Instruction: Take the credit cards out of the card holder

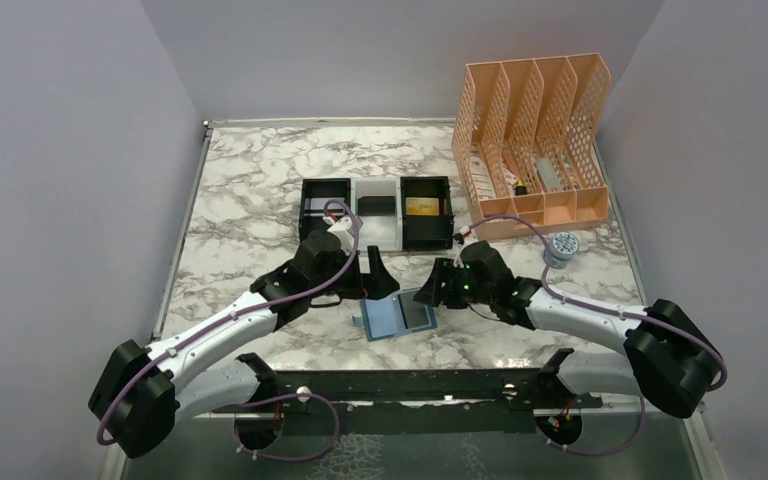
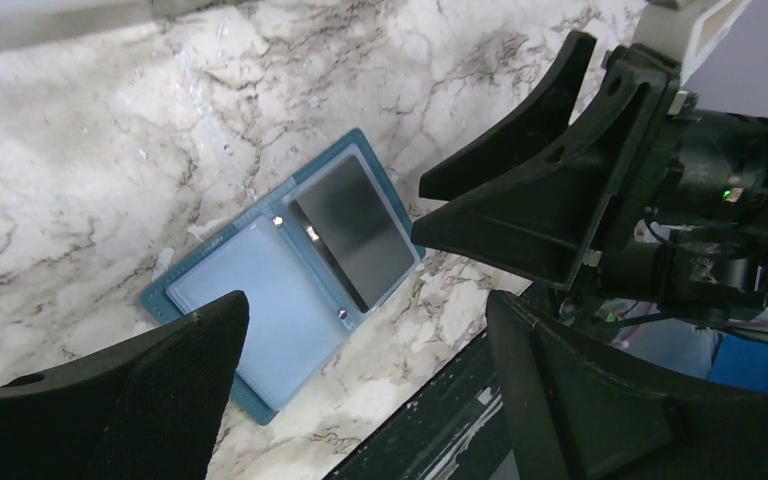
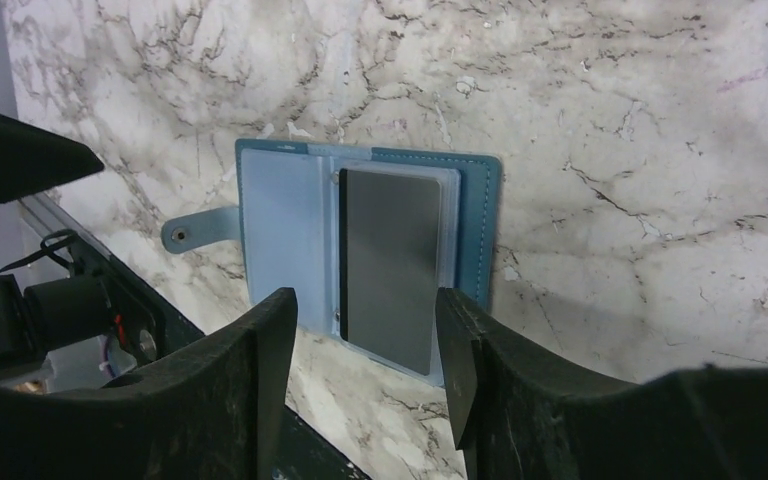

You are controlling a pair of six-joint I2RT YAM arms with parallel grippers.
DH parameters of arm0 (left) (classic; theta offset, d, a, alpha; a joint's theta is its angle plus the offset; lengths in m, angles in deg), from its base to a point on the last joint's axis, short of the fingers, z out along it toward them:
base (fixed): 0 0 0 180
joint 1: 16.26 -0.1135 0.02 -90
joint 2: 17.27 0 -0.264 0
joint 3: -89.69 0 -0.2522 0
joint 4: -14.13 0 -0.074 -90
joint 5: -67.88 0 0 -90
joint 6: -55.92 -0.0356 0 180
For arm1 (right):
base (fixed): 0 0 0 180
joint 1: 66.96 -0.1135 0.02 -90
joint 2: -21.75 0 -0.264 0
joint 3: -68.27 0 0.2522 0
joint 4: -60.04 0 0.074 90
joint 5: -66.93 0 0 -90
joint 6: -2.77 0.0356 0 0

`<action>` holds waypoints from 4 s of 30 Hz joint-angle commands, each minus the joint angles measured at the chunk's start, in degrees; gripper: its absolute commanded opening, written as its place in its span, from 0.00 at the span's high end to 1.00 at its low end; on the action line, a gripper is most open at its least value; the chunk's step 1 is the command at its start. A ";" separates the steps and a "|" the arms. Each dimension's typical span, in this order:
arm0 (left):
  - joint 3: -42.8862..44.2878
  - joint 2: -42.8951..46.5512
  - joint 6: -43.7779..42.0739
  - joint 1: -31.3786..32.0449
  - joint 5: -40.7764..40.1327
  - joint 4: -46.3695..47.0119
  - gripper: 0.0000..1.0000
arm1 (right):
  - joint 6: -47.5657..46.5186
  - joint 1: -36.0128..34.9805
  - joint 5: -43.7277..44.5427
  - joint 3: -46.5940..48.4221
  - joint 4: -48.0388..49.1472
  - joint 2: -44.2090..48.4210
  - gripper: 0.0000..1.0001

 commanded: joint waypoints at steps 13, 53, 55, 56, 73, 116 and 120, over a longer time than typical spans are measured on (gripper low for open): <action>-4.32 -3.70 2.97 2.73 -5.78 5.44 0.09 | -0.43 -0.07 -5.25 4.34 -0.79 -7.47 0.52; -4.67 -21.31 15.14 9.83 -8.84 19.93 0.57 | 0.04 -0.09 -3.38 3.70 -3.22 -9.50 0.66; -4.56 -22.39 14.79 10.06 -8.77 19.86 0.58 | -0.01 -0.13 -3.44 3.77 -3.30 -9.54 0.66; -4.60 -22.66 14.80 10.10 -8.84 19.78 0.59 | 0.01 -0.08 -3.48 3.76 -3.32 -9.50 0.66; -7.29 -26.24 15.67 10.48 -8.57 23.64 0.69 | 0.23 -0.09 -4.24 4.15 -3.41 -9.89 0.68; -4.79 -22.68 13.17 11.92 -7.32 20.70 0.60 | -1.85 -0.10 -0.16 6.64 -8.07 -10.40 0.69; -3.58 -23.60 12.29 12.80 -7.50 20.11 0.59 | -1.79 -0.09 -0.13 6.61 -8.00 -10.33 0.69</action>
